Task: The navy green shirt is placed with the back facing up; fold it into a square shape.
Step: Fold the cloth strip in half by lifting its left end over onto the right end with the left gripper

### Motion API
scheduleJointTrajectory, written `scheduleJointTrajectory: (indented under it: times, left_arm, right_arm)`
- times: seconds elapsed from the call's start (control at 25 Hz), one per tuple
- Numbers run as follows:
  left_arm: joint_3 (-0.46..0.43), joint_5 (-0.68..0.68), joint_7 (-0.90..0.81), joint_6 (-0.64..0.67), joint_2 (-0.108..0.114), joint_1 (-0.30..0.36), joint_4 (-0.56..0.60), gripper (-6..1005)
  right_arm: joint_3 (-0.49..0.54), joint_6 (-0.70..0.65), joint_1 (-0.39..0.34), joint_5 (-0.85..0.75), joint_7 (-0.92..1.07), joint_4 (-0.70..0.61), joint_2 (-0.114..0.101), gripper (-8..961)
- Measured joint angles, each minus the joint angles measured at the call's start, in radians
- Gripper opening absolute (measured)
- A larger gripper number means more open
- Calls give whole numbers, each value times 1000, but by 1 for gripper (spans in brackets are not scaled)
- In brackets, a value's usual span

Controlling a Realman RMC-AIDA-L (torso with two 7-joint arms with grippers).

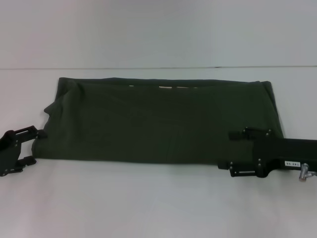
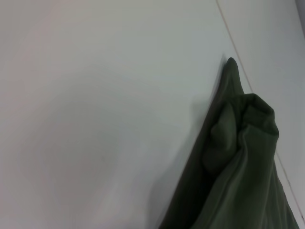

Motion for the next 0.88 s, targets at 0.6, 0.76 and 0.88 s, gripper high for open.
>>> scheduleJointTrajectory:
  times: [0.6,0.76,0.88]
  left_arm:
    - [19,0,-22,-36,6,-20,-37,860]
    - [34,1,-35,-48,6,-22,-38,860]
    - [36,0,-37,-52,6,-28,-39,860]
  right_arm:
    - [-18,-15,-9,-1,-4,-4,0,945]
    - [-18,-21,-15,-2,-2,-5,0,945]
    - [-18,-23,-18,-2,-3,-6,0,945]
